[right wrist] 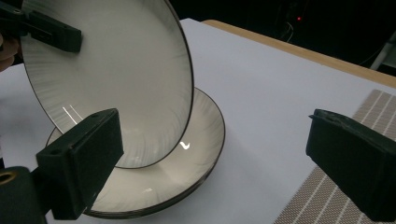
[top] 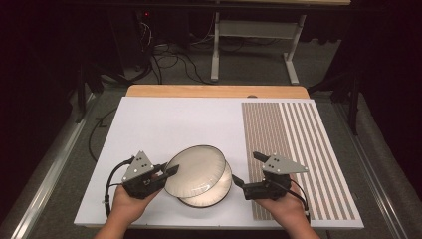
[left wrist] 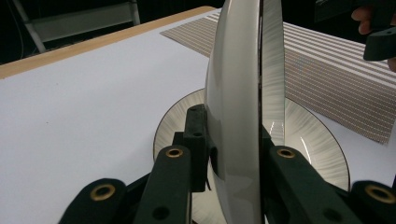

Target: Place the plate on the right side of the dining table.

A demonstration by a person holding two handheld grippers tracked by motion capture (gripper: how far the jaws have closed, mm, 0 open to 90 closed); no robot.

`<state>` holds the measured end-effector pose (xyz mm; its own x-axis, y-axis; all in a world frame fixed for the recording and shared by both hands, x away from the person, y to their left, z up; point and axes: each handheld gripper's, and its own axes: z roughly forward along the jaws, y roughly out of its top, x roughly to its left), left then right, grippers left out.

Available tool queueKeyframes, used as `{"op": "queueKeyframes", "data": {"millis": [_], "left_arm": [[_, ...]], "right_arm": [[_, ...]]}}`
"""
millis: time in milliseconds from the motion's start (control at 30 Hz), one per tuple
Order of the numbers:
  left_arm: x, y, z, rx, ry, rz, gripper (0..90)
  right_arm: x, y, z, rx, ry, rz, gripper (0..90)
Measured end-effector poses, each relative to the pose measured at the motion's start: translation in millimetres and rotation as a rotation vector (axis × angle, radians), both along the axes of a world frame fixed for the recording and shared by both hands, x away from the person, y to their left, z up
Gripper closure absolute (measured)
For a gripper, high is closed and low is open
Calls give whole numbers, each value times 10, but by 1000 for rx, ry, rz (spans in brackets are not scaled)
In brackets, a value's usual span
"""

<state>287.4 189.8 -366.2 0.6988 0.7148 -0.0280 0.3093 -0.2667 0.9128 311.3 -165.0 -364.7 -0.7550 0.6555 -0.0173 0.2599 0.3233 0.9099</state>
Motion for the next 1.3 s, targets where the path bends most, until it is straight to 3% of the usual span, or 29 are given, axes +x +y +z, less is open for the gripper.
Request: {"op": "queueKeyframes", "data": {"millis": [233, 333, 600, 733, 1300], "left_arm": [[5, 6, -3, -4, 2, -1, 773], [7, 12, -3, -1, 4, -1, 773], [17, 22, -10, -2, 9, 0, 771], [23, 28, -13, -1, 12, 1, 769], [34, 43, -27, 2, 18, 4, 768]], "right_arm": [[46, 185, -55, -6, 24, 43, 102], [79, 249, -90, 3, 41, 63, 161], [178, 399, -185, 12, 105, 80, 244], [250, 461, -242, 31, 149, 93, 327], [411, 564, -421, 57, 256, 76, 607]]}}
